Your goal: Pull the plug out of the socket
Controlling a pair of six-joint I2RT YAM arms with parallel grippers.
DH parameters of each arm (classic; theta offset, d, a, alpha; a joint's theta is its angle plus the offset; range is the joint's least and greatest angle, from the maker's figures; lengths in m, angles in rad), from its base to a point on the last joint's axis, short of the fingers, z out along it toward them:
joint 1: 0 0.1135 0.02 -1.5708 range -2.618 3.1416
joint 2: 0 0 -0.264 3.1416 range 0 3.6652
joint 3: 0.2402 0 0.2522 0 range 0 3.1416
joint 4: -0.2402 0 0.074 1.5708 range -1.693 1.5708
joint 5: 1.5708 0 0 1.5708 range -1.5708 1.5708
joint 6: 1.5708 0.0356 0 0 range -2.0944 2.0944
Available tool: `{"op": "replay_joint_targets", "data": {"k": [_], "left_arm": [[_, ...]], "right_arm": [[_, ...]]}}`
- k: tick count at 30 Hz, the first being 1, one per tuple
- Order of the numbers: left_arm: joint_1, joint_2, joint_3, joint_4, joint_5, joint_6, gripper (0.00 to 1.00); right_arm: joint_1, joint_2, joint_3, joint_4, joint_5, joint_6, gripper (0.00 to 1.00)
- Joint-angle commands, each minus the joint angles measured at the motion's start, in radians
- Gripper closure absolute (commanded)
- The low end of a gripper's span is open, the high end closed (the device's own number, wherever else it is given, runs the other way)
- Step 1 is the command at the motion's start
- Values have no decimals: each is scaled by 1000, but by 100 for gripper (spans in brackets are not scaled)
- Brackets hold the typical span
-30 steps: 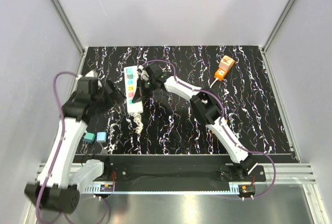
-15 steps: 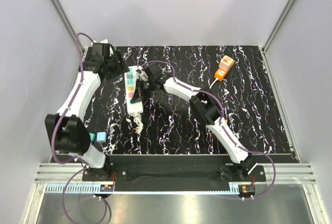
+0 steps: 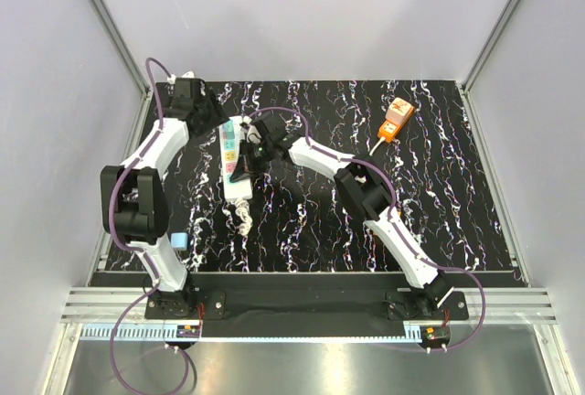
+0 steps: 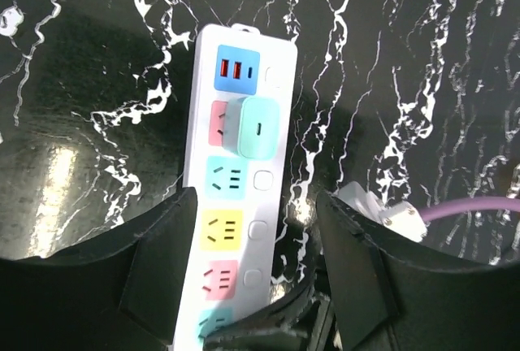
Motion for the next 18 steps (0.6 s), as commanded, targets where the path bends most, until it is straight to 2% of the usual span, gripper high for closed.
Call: {"op": "replay_joint_targets", "data": {"k": [1,9,13,18], "left_arm": [[-51,-31,-36,182,-123,-12,35],[-66,-25,-102,250,-149,104,38],[-65,56,-73,292,-76,136,45],[-66,78,-67,319,-56,142,44]], "right_arm": [[3,28,-91,-111,159,-69,100],[-29,34,-111,-61,74,-30,100],[-38,34,-120,-34,28,-1,100],[-41,18,-147,-12,36,-3,100]]}}
